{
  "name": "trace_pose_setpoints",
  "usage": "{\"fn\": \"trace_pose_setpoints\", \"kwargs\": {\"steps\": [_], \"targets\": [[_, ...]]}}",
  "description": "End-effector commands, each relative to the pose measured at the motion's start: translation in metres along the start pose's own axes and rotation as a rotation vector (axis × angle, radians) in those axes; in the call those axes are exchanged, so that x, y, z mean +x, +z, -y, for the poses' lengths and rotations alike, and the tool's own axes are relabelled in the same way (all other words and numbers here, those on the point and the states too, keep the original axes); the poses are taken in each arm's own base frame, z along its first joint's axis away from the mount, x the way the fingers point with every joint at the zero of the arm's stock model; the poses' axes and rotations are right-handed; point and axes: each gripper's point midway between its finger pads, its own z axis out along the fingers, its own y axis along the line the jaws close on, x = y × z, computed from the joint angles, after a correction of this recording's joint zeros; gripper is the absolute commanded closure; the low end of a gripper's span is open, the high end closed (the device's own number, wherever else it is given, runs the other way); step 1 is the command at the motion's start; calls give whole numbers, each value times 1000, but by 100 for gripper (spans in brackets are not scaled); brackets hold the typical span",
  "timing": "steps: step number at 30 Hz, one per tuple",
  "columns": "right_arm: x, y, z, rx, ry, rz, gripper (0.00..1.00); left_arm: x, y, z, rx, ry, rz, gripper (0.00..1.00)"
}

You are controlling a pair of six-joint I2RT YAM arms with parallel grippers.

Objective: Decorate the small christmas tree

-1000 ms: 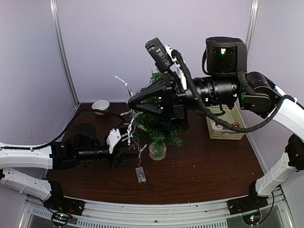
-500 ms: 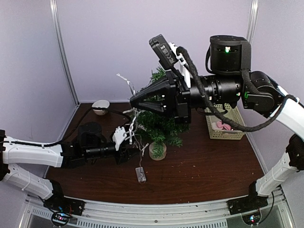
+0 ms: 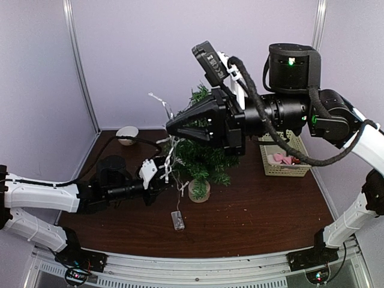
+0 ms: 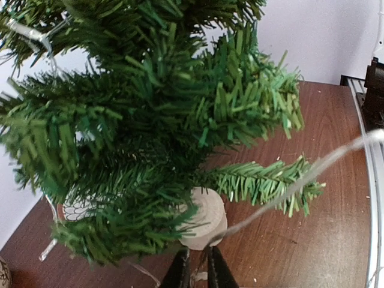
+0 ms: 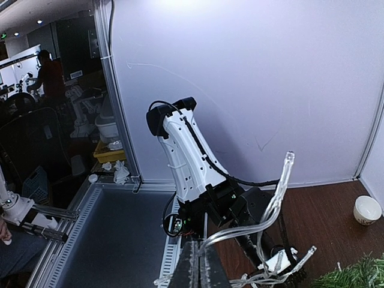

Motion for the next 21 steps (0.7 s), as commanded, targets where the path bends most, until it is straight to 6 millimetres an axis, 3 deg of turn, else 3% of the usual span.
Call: {"fn": "trace_pose_setpoints", "kwargs": {"steps": [1,3,6,11,14,17,21], "targets": [[-28,-22,-14,-13,-37,82,100,-5,-24,-9,-57,-42,45,93],[-29,-23,-13,-5,-39,87,100,-13,-34,-12,-74,-61,63,100],[-31,-25,-8,21,-47,95,100,-38,-53,-24,-129,-52,98,100],[-37,-34,4,105,-94,120,100,-88,-83,-64,-292,6,136,100],[-46,-46,17,184,-114,149,100,-130,-98,-102,-386,-3,156,100],[-57,-63,30,266,-136,184,100,-161,-101,-138,-431,-35,166,100],[-72,-87,45,361,-167,228,100,-205,-85,-178,-439,-49,187,100]]}}
